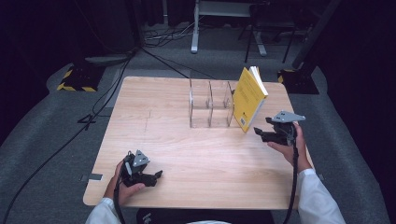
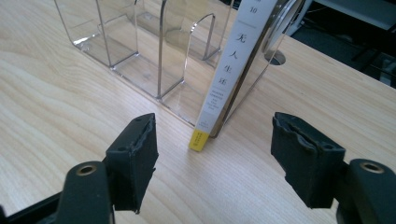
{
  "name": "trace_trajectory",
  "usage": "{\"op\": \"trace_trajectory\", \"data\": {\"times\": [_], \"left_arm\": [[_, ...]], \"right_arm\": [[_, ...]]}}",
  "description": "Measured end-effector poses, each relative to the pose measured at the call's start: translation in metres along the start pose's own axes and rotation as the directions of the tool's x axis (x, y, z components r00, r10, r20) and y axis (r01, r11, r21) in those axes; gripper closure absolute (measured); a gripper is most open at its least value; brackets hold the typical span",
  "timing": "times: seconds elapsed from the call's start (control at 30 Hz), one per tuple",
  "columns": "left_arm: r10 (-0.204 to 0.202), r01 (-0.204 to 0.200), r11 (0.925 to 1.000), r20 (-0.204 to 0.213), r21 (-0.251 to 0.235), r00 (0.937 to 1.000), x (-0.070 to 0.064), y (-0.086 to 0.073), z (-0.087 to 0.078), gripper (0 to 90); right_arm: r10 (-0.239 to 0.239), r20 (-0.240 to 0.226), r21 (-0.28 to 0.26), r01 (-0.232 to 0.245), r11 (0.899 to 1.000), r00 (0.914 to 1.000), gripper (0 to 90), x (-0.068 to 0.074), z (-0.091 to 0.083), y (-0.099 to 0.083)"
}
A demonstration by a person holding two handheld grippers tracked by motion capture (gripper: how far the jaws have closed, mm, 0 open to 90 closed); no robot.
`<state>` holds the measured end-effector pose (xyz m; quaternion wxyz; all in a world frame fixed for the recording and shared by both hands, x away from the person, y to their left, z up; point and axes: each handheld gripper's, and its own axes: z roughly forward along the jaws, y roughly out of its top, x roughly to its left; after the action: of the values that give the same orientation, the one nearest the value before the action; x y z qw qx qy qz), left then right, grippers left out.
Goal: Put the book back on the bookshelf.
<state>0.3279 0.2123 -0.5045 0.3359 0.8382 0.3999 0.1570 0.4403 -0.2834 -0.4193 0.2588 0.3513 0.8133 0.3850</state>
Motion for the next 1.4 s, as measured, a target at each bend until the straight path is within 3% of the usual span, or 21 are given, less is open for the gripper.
{"op": "trace_trajectory", "data": {"times": [0.4, 0.77, 1.2, 1.4], "left_arm": [[0.0, 0.0, 1.0, 0.0, 0.0, 1.0, 0.0, 0.0, 0.0, 15.2], [0.0, 0.0, 1.0, 0.0, 0.0, 1.0, 0.0, 0.0, 0.0, 15.2], [0.0, 0.0, 1.0, 0.0, 0.0, 1.0, 0.0, 0.0, 0.0, 15.2], [0.0, 0.0, 1.0, 0.0, 0.0, 1.0, 0.0, 0.0, 0.0, 15.2]], "right_arm": [[-0.077, -0.042, 0.053, 0.079, 0.995, 0.9961, 30.0, 0.009, -0.014, -0.006], [-0.102, -0.074, 0.079, 0.108, 0.991, 0.992, 29.3, 0.017, -0.023, -0.023], [-0.128, -0.054, 0.093, 0.133, 0.987, 0.9903, 29.8, 0.024, -0.036, -0.047], [-0.118, -0.054, 0.108, 0.124, 0.986, 0.9915, 29.8, 0.026, -0.041, -0.068]]}}
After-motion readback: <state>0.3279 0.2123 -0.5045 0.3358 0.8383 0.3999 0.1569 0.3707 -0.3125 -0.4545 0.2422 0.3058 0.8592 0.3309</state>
